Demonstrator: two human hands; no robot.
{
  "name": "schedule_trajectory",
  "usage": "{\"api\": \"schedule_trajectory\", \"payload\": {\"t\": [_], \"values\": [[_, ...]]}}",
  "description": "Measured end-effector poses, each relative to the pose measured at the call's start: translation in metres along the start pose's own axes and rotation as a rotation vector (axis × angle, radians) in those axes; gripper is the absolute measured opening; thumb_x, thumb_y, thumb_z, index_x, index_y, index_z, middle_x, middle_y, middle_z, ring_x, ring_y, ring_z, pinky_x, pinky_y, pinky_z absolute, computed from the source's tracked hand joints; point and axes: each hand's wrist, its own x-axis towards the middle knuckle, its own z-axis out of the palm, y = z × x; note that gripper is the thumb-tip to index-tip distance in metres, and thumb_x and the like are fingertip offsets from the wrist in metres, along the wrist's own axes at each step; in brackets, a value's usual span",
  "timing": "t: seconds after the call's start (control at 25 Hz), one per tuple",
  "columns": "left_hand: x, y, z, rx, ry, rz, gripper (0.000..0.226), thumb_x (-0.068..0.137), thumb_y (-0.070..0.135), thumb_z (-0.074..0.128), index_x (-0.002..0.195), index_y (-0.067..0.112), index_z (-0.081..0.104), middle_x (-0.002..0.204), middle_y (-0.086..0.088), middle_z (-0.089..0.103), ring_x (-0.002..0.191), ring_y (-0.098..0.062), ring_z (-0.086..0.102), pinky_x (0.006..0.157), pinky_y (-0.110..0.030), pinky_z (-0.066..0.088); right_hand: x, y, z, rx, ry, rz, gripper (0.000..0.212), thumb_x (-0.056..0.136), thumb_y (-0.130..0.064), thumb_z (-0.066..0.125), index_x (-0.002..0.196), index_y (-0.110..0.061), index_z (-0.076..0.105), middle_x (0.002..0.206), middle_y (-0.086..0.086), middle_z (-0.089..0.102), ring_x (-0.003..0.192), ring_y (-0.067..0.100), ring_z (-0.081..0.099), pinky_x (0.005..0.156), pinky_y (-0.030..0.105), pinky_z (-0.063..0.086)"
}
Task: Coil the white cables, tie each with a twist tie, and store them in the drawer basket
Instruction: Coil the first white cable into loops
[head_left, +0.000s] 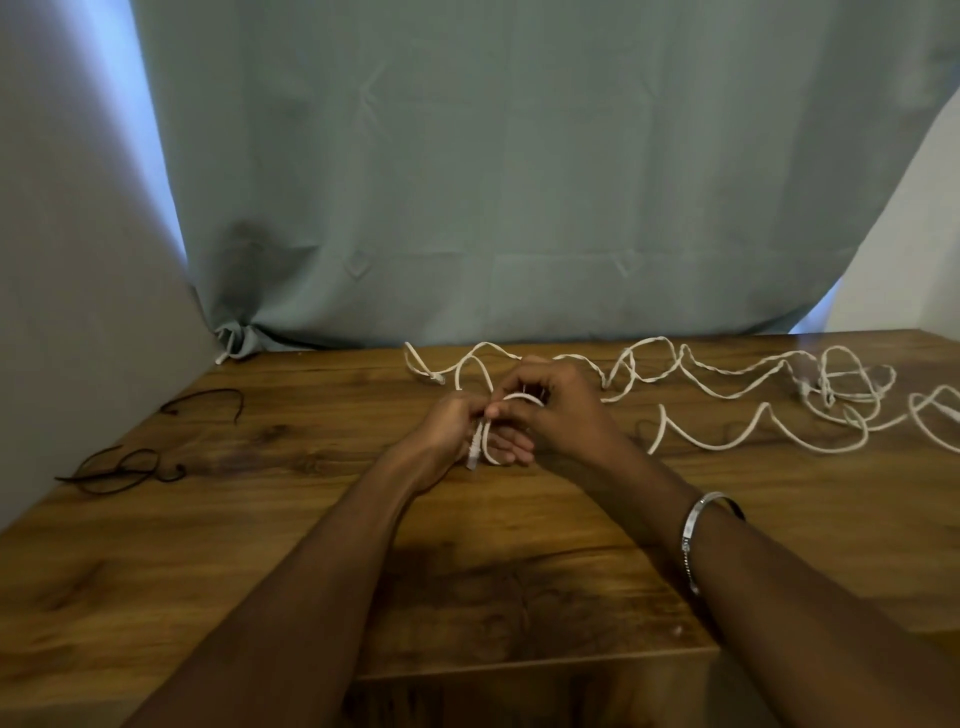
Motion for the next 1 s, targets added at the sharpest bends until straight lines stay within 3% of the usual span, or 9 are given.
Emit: {"api": "schedule_trajectory", "payload": {"t": [0.16, 0.28, 0.44, 0.52, 0.64, 0.72, 0.84, 0.92, 1.0], "values": [[-0.004, -0.001, 0.000, -0.159, -0.088, -0.077, 0.040, 0.099, 0.009, 0.033, 0.076, 0.005, 0.066, 0.062, -0.007, 0.047, 0.040, -0.010, 0.041, 0.038, -0.021, 0.035, -0.004, 0.001, 0.008, 0.181, 0.079, 0.174, 0.023, 0.080, -0.019, 0.087, 0.095, -0.011, 0.072, 0.080, -0.001, 0.069, 0.071, 0.005, 0.061, 0.068, 0.024, 0.051], [-0.007, 0.001, 0.002, -0.340, -0.138, -0.073, 0.036, 0.105, 0.014, 0.033, 0.083, 0.009, 0.062, 0.060, 0.003, 0.041, 0.041, -0.002, 0.029, 0.038, -0.015, 0.020, -0.004, -0.001, 0.009, 0.356, -0.030, 0.296, 0.015, 0.090, -0.027, 0.077, 0.092, -0.013, 0.077, 0.085, 0.007, 0.078, 0.080, 0.021, 0.074, 0.076, 0.040, 0.060], [-0.005, 0.002, 0.000, -0.401, -0.122, 0.042, 0.045, 0.104, 0.038, 0.050, 0.065, 0.018, 0.055, 0.050, 0.008, 0.032, 0.037, -0.003, 0.029, 0.040, -0.015, 0.023, -0.003, -0.003, 0.005, 0.578, 0.005, 0.363, 0.029, 0.095, -0.027, 0.068, 0.096, 0.002, 0.073, 0.068, 0.005, 0.065, 0.056, 0.007, 0.055, 0.057, 0.020, 0.044], [-0.006, 0.003, -0.002, -0.397, -0.127, 0.078, 0.039, 0.100, 0.040, 0.055, 0.069, 0.016, 0.054, 0.046, 0.007, 0.034, 0.035, -0.004, 0.030, 0.039, -0.015, 0.025, -0.003, -0.002, 0.003, 0.645, 0.016, 0.365, 0.029, 0.096, -0.026, 0.067, 0.096, 0.002, 0.074, 0.064, 0.006, 0.055, 0.054, 0.009, 0.045, 0.055, 0.021, 0.037], [-0.011, 0.005, -0.004, -0.425, -0.196, 0.051, 0.041, 0.106, 0.037, 0.045, 0.081, 0.010, 0.060, 0.043, 0.005, 0.034, 0.035, -0.006, 0.028, 0.039, -0.017, 0.029, -0.002, -0.002, 0.005, 0.672, 0.089, 0.348, 0.024, 0.095, -0.018, 0.069, 0.091, 0.005, 0.073, 0.061, 0.008, 0.056, 0.055, 0.011, 0.049, 0.057, 0.020, 0.042], [-0.011, 0.005, -0.004, -0.458, -0.205, 0.031, 0.037, 0.107, 0.034, 0.042, 0.080, 0.011, 0.055, 0.043, 0.007, 0.030, 0.034, -0.006, 0.027, 0.041, -0.018, 0.024, -0.003, -0.001, 0.006, 0.595, 0.129, 0.350, 0.028, 0.095, -0.017, 0.071, 0.098, 0.010, 0.070, 0.061, 0.007, 0.062, 0.054, 0.012, 0.054, 0.056, 0.023, 0.046], [-0.005, 0.005, -0.010, -0.525, -0.128, 0.043, 0.035, 0.107, 0.030, 0.040, 0.076, 0.016, 0.048, 0.043, 0.010, 0.028, 0.032, -0.004, 0.024, 0.048, -0.023, 0.009, -0.005, 0.004, -0.001, 0.009, 0.127, 0.187, 0.028, 0.085, -0.031, 0.083, 0.107, -0.018, 0.074, 0.068, -0.007, 0.069, 0.057, 0.012, 0.062, 0.058, 0.029, 0.051], [-0.001, 0.006, -0.021, -0.666, -0.052, 0.067, 0.035, 0.108, 0.028, 0.037, 0.075, 0.017, 0.045, 0.041, 0.009, 0.027, 0.030, -0.004, 0.024, 0.044, -0.022, 0.009, -0.006, 0.010, -0.010, -0.321, 0.124, 0.074, 0.039, 0.077, -0.041, 0.088, 0.112, -0.033, 0.073, 0.075, -0.014, 0.071, 0.066, 0.004, 0.066, 0.065, 0.028, 0.055], [0.000, 0.009, -0.031, -0.777, 0.020, 0.096, 0.038, 0.109, 0.029, 0.035, 0.074, 0.018, 0.045, 0.041, 0.007, 0.027, 0.030, -0.005, 0.025, 0.039, -0.020, 0.017, -0.008, 0.013, -0.020, -0.390, 0.135, -0.017, 0.036, 0.078, -0.042, 0.087, 0.112, -0.035, 0.076, 0.086, -0.014, 0.077, 0.078, 0.003, 0.070, 0.074, 0.034, 0.058]]}}
